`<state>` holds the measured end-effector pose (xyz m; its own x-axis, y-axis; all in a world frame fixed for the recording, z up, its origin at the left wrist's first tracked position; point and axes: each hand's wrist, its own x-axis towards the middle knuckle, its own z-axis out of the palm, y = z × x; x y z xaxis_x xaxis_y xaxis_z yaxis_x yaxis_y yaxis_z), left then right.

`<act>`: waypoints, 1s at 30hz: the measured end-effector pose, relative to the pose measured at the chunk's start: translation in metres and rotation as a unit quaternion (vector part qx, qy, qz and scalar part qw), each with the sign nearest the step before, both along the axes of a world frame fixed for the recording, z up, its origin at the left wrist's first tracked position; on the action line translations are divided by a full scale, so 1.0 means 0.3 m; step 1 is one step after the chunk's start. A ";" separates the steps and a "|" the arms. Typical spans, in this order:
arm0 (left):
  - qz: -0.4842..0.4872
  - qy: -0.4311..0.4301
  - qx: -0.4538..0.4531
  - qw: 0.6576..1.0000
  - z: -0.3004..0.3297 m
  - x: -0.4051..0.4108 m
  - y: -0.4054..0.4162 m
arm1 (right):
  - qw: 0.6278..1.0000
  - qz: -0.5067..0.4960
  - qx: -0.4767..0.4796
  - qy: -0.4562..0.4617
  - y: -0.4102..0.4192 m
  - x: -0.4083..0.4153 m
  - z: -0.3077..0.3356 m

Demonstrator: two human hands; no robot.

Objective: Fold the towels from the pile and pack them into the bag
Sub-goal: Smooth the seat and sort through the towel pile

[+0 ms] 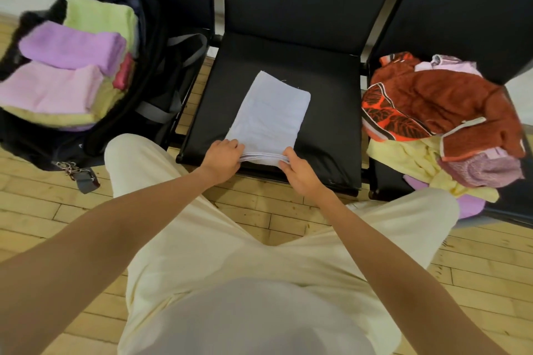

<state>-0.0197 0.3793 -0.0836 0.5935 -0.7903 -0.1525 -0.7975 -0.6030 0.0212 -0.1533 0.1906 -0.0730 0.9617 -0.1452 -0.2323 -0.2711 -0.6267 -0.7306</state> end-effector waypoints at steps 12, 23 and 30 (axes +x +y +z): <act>0.119 0.422 -0.203 0.876 0.176 0.051 -0.032 | 0.970 -0.215 -0.015 -0.108 -0.047 -0.042 0.027; 0.327 0.305 -0.196 0.873 0.031 0.133 -0.231 | 0.956 -0.265 -0.118 0.032 -0.135 0.167 -0.056; 0.276 0.172 -0.137 0.936 -0.025 0.111 -0.197 | 0.951 -0.273 -0.122 0.076 -0.143 0.168 -0.093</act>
<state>0.0137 0.3201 -0.0910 0.8755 -0.4159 -0.2459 -0.2845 -0.8551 0.4335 -0.1027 0.1477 -0.1009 0.6855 -0.6810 -0.2576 -0.6955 -0.5076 -0.5085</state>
